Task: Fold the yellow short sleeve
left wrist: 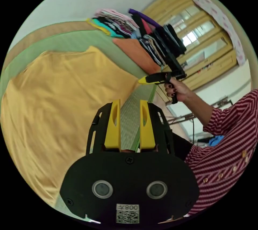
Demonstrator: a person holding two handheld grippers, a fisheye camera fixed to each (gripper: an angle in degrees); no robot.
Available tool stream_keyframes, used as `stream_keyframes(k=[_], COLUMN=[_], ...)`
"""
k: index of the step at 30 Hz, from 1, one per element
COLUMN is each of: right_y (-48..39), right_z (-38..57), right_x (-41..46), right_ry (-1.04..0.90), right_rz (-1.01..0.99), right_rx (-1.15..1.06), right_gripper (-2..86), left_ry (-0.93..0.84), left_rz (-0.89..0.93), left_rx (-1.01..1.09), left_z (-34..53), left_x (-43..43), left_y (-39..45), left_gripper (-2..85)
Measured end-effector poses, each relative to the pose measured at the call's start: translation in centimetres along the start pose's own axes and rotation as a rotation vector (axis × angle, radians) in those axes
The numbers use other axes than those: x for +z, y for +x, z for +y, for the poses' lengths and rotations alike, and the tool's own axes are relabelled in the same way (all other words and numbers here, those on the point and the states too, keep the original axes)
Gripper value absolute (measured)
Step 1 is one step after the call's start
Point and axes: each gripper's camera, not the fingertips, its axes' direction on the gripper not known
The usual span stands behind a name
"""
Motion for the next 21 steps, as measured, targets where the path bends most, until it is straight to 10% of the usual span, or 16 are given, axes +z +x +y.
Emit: stream_keyframes(k=[6,21], right_y=[-1.0,3.1], right_z=[-1.0,-13.7], right_x=[-0.1,2.1], right_ry=[-0.047,0.058], right_rz=[-0.005,0.098], right_rx=[-0.042,-0.021], right_gripper=[0.6,13.3], left_ry=[-0.143,-0.11], left_rz=[-0.338,-0.214], left_rx=[0.189,0.063], left_z=[-4.9,-5.8], left_x=[6.3,10.7], left_y=[4.0,2.3], left_gripper=[6.2,0.6])
